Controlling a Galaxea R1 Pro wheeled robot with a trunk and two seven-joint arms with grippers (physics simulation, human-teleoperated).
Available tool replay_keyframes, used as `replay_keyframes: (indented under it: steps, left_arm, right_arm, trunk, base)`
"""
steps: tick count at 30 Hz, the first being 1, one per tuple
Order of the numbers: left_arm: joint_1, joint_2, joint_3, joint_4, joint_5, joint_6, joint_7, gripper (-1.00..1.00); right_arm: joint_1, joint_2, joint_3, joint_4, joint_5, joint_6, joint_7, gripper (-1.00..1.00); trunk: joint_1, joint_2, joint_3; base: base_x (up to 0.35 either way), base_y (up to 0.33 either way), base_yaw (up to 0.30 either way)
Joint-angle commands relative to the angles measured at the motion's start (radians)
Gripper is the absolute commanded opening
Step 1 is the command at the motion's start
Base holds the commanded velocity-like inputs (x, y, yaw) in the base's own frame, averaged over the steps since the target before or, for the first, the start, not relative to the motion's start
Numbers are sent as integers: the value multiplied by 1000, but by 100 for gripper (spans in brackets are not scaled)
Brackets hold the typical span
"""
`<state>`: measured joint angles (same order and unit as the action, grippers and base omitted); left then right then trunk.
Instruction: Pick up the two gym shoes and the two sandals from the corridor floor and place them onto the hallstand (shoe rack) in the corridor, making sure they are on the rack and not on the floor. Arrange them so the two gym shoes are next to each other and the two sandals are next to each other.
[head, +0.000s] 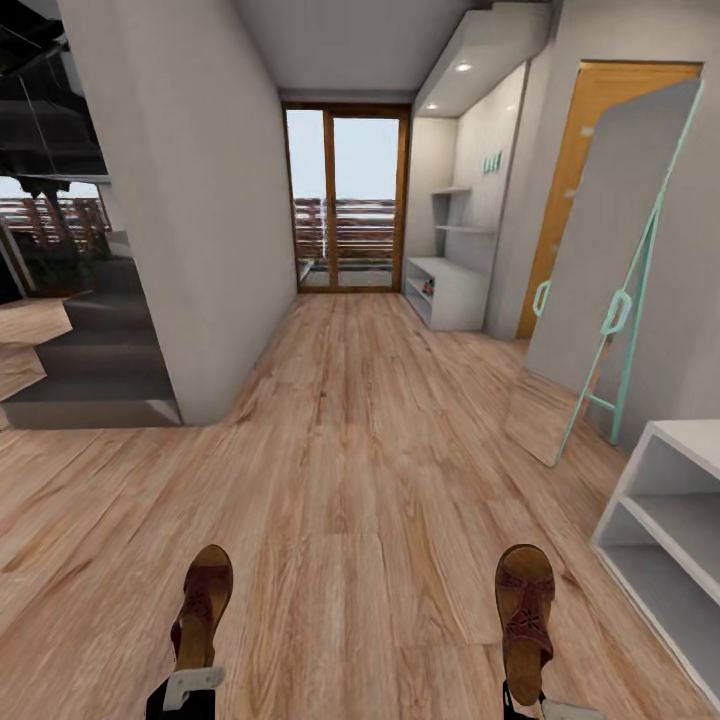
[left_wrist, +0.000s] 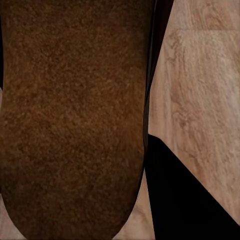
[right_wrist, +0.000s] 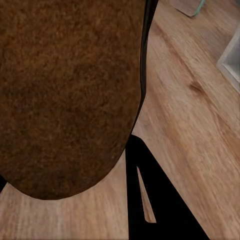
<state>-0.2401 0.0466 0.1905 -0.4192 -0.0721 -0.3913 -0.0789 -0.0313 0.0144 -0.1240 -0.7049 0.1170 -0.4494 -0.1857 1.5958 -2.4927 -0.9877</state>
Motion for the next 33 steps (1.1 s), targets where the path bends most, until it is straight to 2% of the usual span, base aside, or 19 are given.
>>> replay_keyframes:
  steps: [1,33]
  left_arm:
    - [-1,-1,9,0,-11,-3,-7,-100]
    - [-1,-1,9,0,-11,-3,-7,-100]
  right_arm:
    - [-1,1,-3,1,12,-2,-4,-100]
    - [0,0,-3,1,12,0,-4,-100]
  trunk:
    - [0,0,-1]
    - [0,0,-1]
  base:
    - [340,0,0]
    - [340,0,0]
